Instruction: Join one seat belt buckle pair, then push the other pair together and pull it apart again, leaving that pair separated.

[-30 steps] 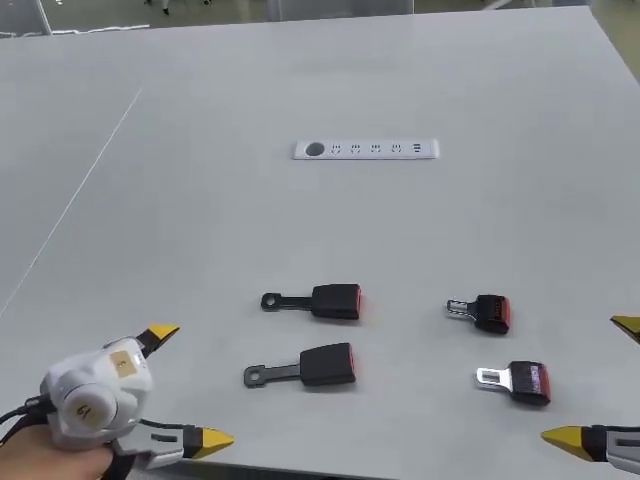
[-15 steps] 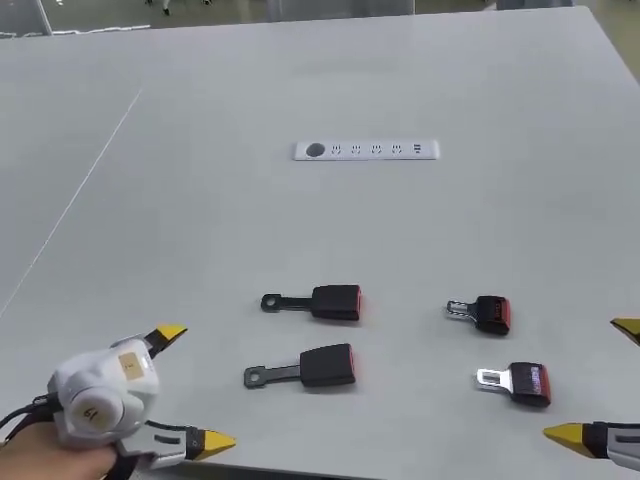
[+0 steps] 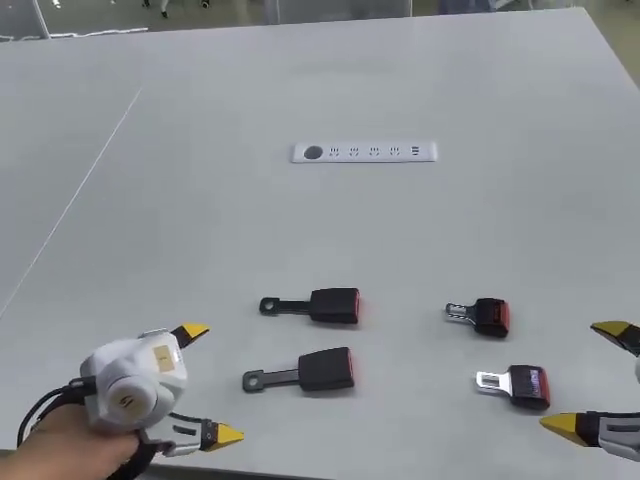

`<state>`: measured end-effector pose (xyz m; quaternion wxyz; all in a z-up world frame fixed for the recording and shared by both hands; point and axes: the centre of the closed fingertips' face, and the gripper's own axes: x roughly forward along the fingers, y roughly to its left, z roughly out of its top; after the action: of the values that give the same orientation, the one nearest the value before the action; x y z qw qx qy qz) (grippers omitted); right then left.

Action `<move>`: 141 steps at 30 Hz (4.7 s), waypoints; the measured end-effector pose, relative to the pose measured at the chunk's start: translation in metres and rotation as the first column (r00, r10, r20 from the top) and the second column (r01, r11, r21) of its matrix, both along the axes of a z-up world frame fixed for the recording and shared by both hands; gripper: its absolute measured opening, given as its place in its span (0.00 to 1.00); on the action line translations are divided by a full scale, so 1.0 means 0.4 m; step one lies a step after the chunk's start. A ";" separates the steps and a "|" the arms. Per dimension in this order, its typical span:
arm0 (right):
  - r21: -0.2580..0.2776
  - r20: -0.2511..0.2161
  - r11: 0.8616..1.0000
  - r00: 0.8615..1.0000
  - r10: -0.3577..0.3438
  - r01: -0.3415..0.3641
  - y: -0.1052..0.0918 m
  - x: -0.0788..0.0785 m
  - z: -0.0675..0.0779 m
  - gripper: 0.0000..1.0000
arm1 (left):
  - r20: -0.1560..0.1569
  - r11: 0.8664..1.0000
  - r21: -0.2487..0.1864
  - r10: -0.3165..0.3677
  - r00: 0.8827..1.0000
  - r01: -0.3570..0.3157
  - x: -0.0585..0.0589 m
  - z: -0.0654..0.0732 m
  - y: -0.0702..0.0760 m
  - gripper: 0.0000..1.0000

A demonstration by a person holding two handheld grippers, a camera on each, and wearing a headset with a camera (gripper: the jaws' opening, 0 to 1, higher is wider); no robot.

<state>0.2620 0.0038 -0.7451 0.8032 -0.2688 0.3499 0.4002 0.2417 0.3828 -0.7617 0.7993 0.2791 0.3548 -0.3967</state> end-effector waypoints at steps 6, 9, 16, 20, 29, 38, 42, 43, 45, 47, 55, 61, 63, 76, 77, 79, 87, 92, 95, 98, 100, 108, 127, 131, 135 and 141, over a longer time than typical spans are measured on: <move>-0.014 -0.040 0.999 0.998 0.044 -0.045 0.002 0.004 -0.016 0.68 | -0.028 1.000 0.014 -0.025 0.999 0.025 0.019 -0.025 -0.040 0.75; -0.029 -0.066 0.995 0.994 0.090 -0.092 0.014 -0.002 -0.027 0.61 | -0.033 0.999 0.019 -0.035 0.999 0.036 0.032 -0.034 -0.063 0.74; -0.049 -0.113 0.985 0.981 0.158 -0.164 0.038 0.005 -0.075 0.48 | -0.062 0.995 0.035 -0.090 0.994 0.092 0.060 -0.066 -0.115 0.64; -0.067 -0.134 0.977 0.972 0.193 -0.203 0.046 0.010 -0.099 0.46 | -0.111 0.996 -0.015 -0.090 0.990 0.089 0.076 -0.076 -0.158 0.61; -0.109 -0.204 0.956 0.947 0.248 -0.274 0.038 0.013 -0.165 0.44 | -0.180 0.977 0.032 -0.201 0.963 0.210 0.085 -0.144 -0.223 0.59; -0.121 -0.238 0.941 0.929 0.283 -0.317 0.041 0.019 -0.200 0.40 | -0.217 0.958 0.052 -0.263 0.940 0.281 0.086 -0.167 -0.237 0.48; -0.136 -0.248 0.929 0.920 0.304 -0.344 0.032 0.015 -0.212 0.38 | -0.231 0.953 0.040 -0.285 0.931 0.301 0.080 -0.168 -0.249 0.40; -0.137 -0.253 0.928 0.918 0.306 -0.347 0.030 0.014 -0.214 0.37 | -0.233 0.951 0.038 -0.290 0.928 0.306 0.077 -0.168 -0.251 0.39; -0.139 -0.254 0.925 0.916 0.311 -0.352 0.025 0.013 -0.217 0.37 | -0.234 0.948 0.037 -0.299 0.925 0.315 0.073 -0.167 -0.255 0.35; -0.130 -0.257 0.927 0.915 0.311 -0.352 0.026 0.014 -0.216 0.37 | -0.235 0.944 0.044 -0.308 0.922 0.327 0.074 -0.167 -0.253 0.34; -0.143 -0.265 0.910 0.901 0.344 -0.389 0.025 0.014 -0.216 0.35 | -0.243 0.929 0.074 -0.336 0.910 0.363 0.071 -0.167 -0.257 0.33; -0.158 -0.277 0.899 0.892 0.357 -0.409 0.025 0.015 -0.216 0.35 | -0.263 0.904 0.106 -0.376 0.889 0.414 0.071 -0.169 -0.259 0.33; -0.163 -0.278 0.898 0.893 0.355 -0.408 0.026 0.017 -0.217 0.35 | -0.267 0.898 0.114 -0.385 0.884 0.425 0.069 -0.169 -0.258 0.33; -0.156 -0.249 0.906 0.903 0.349 -0.393 0.087 0.025 -0.212 0.35 | -0.281 0.876 0.134 -0.414 0.866 0.462 0.065 -0.169 -0.256 0.33; -0.150 -0.247 0.907 0.903 0.350 -0.393 0.099 0.024 -0.213 0.35 | -0.281 0.877 0.134 -0.412 0.867 0.461 0.065 -0.170 -0.255 0.33; -0.136 -0.244 0.909 0.903 0.353 -0.393 0.119 0.023 -0.215 0.35 | -0.281 0.878 0.134 -0.411 0.867 0.459 0.064 -0.169 -0.255 0.33; -0.100 -0.223 0.916 0.905 0.361 -0.390 0.197 0.017 -0.213 0.35 | -0.283 0.877 0.138 -0.411 0.867 0.461 0.064 -0.170 -0.256 0.33; -0.069 -0.214 0.917 0.904 0.371 -0.393 0.240 0.013 -0.211 0.35 | -0.283 0.876 0.138 -0.413 0.866 0.463 0.064 -0.170 -0.257 0.33; -0.054 -0.206 0.915 0.902 0.381 -0.399 0.267 0.011 -0.211 0.35 | -0.285 0.875 0.140 -0.413 0.865 0.464 0.064 -0.171 -0.257 0.33; -0.034 -0.203 0.916 0.900 0.386 -0.400 0.295 0.009 -0.211 0.35 | -0.287 0.873 0.142 -0.415 0.864 0.466 0.064 -0.171 -0.257 0.33; -0.025 -0.199 0.914 0.898 0.391 -0.404 0.313 0.007 -0.211 0.35 | -0.287 0.872 0.143 -0.416 0.863 0.468 0.064 -0.171 -0.257 0.33; -0.007 -0.166 0.906 0.894 0.417 -0.424 0.390 0.007 -0.210 0.35 | -0.286 0.871 0.143 -0.418 0.862 0.470 0.065 -0.171 -0.258 0.33; -0.014 -0.144 0.900 0.891 0.430 -0.437 0.452 0.013 -0.206 0.35 | -0.291 0.866 0.148 -0.423 0.858 0.477 0.065 -0.170 -0.261 0.33; 0.021 -0.148 0.904 0.893 0.426 -0.428 0.465 0.013 -0.196 0.35 | -0.293 0.866 0.153 -0.420 0.859 0.476 0.064 -0.170 -0.262 0.33; -0.006 -0.132 0.888 0.881 0.455 -0.459 0.470 0.012 -0.207 0.35 | -0.295 0.861 0.159 -0.426 0.855 0.484 0.064 -0.170 -0.262 0.33; 0.016 -0.143 0.898 0.888 0.437 -0.439 0.488 0.014 -0.207 0.35 | -0.296 0.859 0.159 -0.429 0.853 0.487 0.064 -0.169 -0.262 0.33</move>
<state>0.2676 0.1990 -0.8278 0.6630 -0.3182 0.3401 0.5861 0.2673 0.2780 -0.8295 0.5921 0.3933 0.4185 -0.5653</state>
